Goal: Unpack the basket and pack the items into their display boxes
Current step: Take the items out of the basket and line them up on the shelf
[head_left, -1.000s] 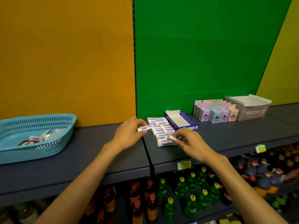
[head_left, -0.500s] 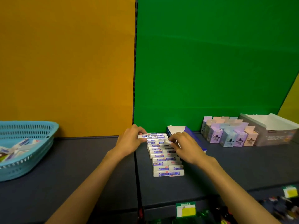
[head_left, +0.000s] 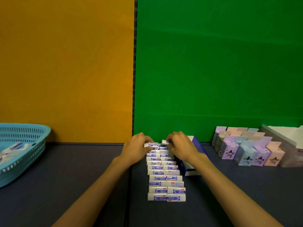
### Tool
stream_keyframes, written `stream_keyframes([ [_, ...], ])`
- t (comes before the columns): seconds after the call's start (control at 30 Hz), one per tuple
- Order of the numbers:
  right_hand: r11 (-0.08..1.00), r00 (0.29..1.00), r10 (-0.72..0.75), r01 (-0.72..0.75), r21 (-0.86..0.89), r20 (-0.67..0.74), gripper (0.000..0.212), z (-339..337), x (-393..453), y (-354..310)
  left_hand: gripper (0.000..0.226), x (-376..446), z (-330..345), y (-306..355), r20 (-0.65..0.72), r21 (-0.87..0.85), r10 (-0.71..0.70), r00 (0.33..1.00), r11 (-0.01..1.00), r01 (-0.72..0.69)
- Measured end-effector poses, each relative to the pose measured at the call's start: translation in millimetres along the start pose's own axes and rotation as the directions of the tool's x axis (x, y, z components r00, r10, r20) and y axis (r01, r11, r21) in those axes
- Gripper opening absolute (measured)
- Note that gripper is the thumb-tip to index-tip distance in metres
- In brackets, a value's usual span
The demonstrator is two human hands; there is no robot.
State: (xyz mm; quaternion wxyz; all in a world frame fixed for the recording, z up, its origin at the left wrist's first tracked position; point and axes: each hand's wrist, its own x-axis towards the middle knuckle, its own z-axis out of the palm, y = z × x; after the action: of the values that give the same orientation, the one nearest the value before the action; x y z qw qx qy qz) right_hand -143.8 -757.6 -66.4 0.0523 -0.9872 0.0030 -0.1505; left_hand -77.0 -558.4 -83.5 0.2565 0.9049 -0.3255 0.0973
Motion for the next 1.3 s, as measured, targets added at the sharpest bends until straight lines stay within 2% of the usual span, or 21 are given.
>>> stream_keyframes([
  [0.23,0.996,0.997,-0.053,0.057,-0.068,0.051,0.024,16,19,6,0.025,9,12,3,0.006,0.061,-0.015,1.000,0.998,0.014],
  [0.77,0.994,0.992,-0.110,0.112,-0.019,0.060,0.024,20,19,14,0.029,11,24,3,0.015,0.064,-0.040,0.999,0.997,0.039],
  [0.97,0.987,0.988,-0.153,0.153,0.039,0.007,0.031,6,14,8,0.032,0,4,8,-0.086,0.079,-0.118,0.989,0.989,0.125],
  [1.3,0.926,0.938,-0.333,0.344,0.158,-0.090,0.034,-24,3,-49,0.043,-55,-60,14,-0.241,0.300,-0.132,0.961,0.932,0.203],
])
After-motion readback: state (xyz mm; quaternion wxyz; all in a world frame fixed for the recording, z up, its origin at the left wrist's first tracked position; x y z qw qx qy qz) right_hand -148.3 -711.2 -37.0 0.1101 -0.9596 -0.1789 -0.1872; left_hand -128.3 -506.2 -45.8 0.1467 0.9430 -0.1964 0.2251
